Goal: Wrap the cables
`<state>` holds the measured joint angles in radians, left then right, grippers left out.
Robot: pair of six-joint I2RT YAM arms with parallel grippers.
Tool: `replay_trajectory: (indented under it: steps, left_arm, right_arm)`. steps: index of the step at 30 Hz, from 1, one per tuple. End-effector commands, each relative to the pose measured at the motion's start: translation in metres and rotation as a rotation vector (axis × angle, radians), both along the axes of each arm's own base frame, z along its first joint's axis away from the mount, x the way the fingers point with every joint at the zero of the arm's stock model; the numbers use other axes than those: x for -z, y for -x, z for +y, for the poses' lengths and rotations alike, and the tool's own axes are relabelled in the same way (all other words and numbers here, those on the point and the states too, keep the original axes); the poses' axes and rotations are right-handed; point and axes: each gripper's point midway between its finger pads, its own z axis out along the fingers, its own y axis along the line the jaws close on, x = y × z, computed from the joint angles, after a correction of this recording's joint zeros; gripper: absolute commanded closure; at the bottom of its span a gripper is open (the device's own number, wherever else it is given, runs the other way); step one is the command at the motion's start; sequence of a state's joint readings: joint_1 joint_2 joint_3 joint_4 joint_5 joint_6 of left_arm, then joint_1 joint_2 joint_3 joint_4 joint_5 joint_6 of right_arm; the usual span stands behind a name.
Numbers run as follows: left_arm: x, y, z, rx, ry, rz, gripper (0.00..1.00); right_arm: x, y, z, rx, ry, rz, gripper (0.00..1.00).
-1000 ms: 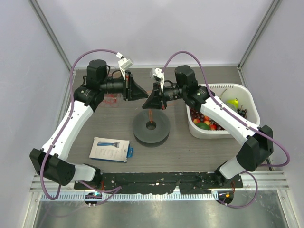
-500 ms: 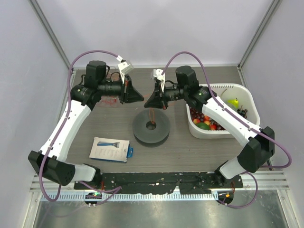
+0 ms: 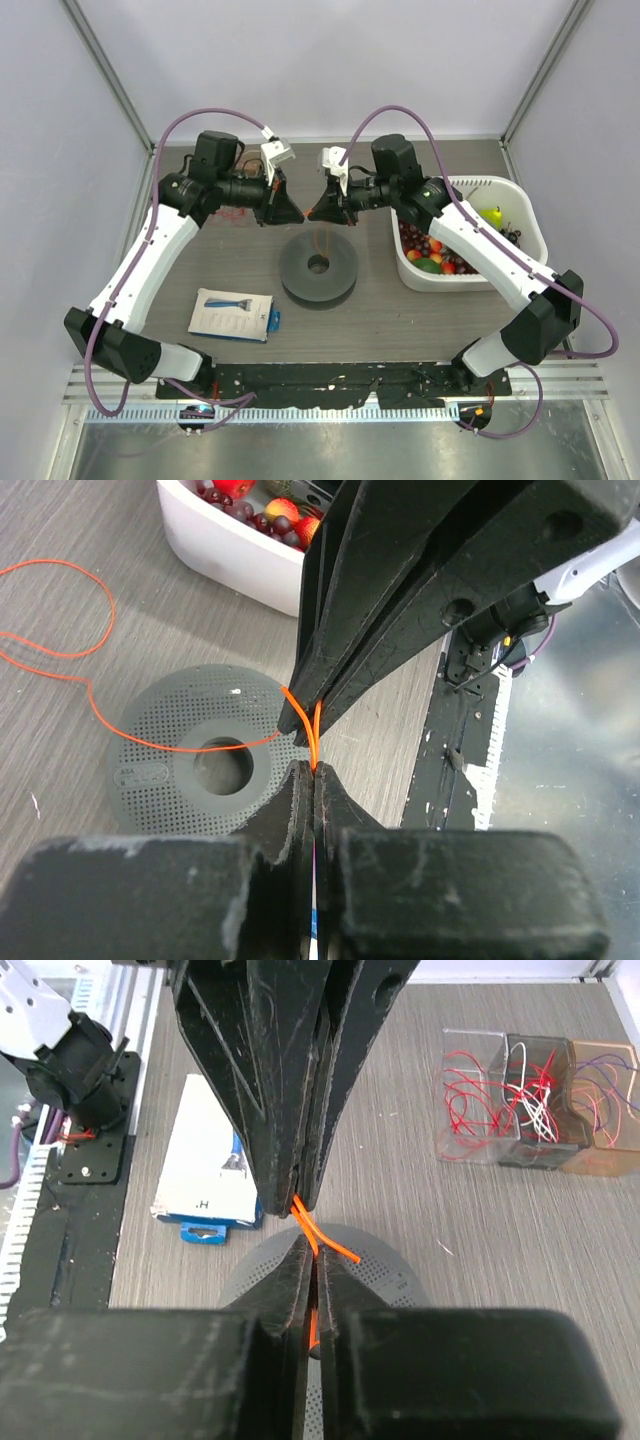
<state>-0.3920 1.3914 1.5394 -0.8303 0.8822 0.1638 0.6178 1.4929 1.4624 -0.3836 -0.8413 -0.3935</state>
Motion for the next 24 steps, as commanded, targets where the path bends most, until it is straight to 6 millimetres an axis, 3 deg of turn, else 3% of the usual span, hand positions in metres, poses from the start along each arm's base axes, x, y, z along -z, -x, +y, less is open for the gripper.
replay_trajectory:
  steps: [1,2,3,5,9,12,17,21,24]
  left_arm:
    - [-0.009,0.008,0.008,-0.038,-0.017,0.002,1.0]
    - [-0.013,0.007,0.008,-0.042,-0.011,-0.007,1.0]
    - [-0.015,0.007,0.008,-0.046,-0.007,-0.007,1.0]
    - [-0.017,0.008,0.008,-0.046,-0.01,0.0,1.0]
    - [-0.017,0.011,0.009,-0.038,-0.021,0.027,1.0]
    - [-0.014,0.012,0.007,-0.034,-0.018,0.059,1.0]
    - [-0.014,0.01,0.002,-0.048,0.003,0.123,1.0]
    - [-0.017,0.011,0.0,-0.075,0.025,0.183,1.0]
    - [-0.019,0.015,-0.001,-0.076,0.04,0.197,1.0]
  right_arm:
    - [-0.026,-0.012,-0.019,0.054,0.012,-0.217,0.81]
    - [-0.027,-0.01,-0.022,0.055,0.021,-0.239,0.75]
    - [-0.02,-0.011,-0.026,0.072,0.04,-0.241,0.61]
    - [-0.017,-0.011,-0.033,0.093,0.061,-0.266,0.44]
    - [-0.022,-0.007,-0.043,0.115,0.072,-0.315,0.29]
    - [-0.031,0.002,-0.039,0.073,0.057,-0.348,0.26]
    - [-0.035,0.03,-0.012,-0.015,0.041,-0.447,0.21]
    - [-0.034,0.028,0.003,0.044,0.018,-0.6,0.2]
    - [-0.021,0.022,0.004,0.081,0.027,-0.638,0.27]
